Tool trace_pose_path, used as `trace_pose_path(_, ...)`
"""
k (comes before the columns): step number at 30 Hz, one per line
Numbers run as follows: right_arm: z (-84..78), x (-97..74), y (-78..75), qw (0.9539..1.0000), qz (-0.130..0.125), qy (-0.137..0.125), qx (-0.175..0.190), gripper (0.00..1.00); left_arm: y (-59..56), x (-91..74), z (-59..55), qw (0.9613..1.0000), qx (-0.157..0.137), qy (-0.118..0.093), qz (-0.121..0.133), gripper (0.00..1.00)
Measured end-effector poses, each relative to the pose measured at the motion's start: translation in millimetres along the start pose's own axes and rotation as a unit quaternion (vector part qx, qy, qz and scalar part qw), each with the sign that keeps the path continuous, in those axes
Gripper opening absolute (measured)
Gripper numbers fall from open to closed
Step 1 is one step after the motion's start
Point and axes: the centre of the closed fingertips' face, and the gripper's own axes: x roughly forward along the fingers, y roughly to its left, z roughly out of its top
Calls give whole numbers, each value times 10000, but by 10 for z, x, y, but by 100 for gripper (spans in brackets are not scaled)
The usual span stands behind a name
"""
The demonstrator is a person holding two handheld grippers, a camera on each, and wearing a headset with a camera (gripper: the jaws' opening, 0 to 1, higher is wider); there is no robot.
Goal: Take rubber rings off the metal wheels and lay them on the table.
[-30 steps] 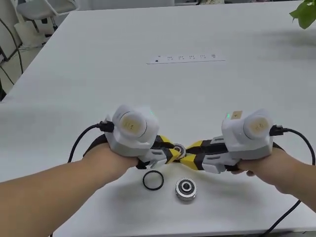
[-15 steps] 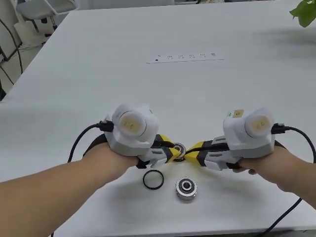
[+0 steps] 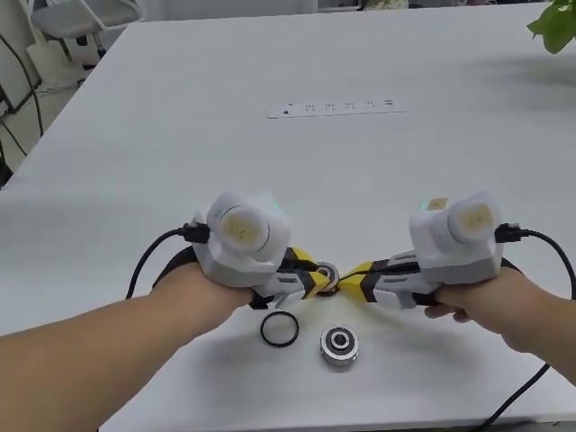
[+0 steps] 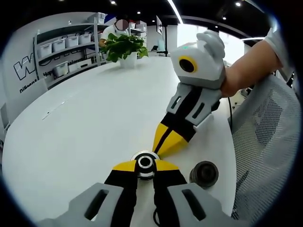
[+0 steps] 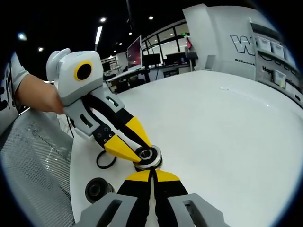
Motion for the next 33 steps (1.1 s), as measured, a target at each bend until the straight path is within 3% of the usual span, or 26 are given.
trace_pose_path(8, 22, -36, -6, 9992, 17, -27, 405, 0, -1, -1, 0, 10000, 27, -10, 9, 7)
trace_pose_path(20, 53, -81, 35, 9972, 50, -100, 734, 0, -1, 1, 4, 10000, 20, -5, 3, 7)
trace_pose_path(21, 89, -93, 49, 9967, 87, -197, 780, 0, -2, 1, 4, 10000, 19, -4, 4, 7)
trace_pose_path(26, 74, -88, 55, 9966, 50, -140, 805, 0, 0, 3, 3, 10000, 7, -18, 10, 7)
trace_pose_path(33, 102, -74, 12, 9940, -75, -288, 1057, 0, -3, 3, 4, 10000, -17, -11, 19, 7)
